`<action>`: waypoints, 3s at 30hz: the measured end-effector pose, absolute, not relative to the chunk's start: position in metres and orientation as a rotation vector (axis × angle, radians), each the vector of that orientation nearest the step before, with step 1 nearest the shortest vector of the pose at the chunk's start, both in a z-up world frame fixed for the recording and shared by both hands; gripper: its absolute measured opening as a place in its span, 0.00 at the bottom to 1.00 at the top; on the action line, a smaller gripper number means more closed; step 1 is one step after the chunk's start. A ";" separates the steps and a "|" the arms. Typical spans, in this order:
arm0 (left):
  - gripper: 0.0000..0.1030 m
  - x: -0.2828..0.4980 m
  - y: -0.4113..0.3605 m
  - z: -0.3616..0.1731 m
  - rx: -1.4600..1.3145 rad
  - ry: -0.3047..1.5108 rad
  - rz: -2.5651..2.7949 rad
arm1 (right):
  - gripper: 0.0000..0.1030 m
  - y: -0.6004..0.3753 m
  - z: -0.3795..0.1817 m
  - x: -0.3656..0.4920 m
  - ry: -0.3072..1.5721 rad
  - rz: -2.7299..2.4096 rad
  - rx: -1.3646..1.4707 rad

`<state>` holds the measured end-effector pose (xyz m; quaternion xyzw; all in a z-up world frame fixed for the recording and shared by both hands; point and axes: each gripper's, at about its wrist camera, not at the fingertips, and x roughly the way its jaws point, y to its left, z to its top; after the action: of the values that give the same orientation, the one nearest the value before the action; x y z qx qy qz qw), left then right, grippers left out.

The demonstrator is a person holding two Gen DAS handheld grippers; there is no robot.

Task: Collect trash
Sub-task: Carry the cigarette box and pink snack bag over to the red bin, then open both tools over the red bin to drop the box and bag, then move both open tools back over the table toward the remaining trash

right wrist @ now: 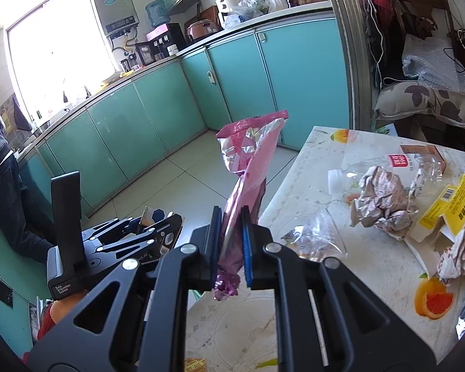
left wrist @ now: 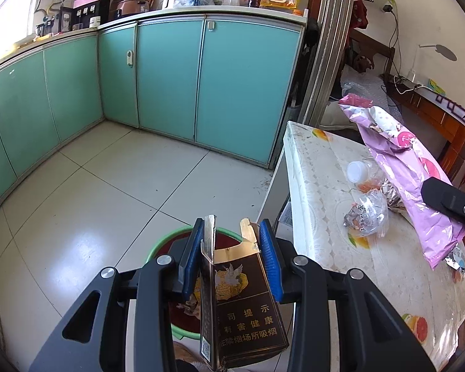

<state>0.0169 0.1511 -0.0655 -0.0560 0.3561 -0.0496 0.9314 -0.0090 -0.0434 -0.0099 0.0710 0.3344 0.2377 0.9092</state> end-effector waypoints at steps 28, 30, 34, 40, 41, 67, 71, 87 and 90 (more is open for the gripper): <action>0.34 0.043 0.169 -0.106 -0.171 0.868 -0.021 | 0.12 0.010 -0.091 0.061 1.033 0.633 0.307; 0.34 0.045 0.168 -0.110 -0.178 0.879 -0.027 | 0.12 0.011 -0.091 0.061 1.037 0.630 0.303; 0.34 0.050 0.165 -0.118 -0.195 0.898 -0.037 | 0.12 0.018 -0.086 0.063 1.022 0.615 0.271; 0.35 0.054 0.165 -0.126 -0.213 0.911 -0.034 | 0.12 0.027 -0.076 0.062 0.987 0.592 0.216; 0.35 0.055 0.166 -0.128 -0.222 0.915 -0.034 | 0.12 0.026 -0.076 0.062 0.988 0.592 0.219; 0.59 0.051 0.165 -0.121 -0.195 0.878 -0.014 | 0.47 0.028 -0.073 0.070 0.969 0.548 0.191; 0.59 0.048 0.166 -0.119 -0.198 0.870 -0.017 | 0.47 0.017 -0.071 0.066 0.960 0.540 0.206; 0.62 0.035 0.142 -0.101 -0.172 0.825 -0.080 | 0.47 -0.041 -0.033 0.002 0.850 0.478 0.191; 0.62 0.032 0.133 -0.096 -0.157 0.816 -0.103 | 0.47 -0.054 -0.025 -0.007 0.824 0.455 0.178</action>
<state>0.0317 0.1334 -0.0958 -0.0761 0.3962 -0.0501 0.9136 -0.0066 -0.0537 -0.0253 0.0856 0.3966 0.2187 0.8875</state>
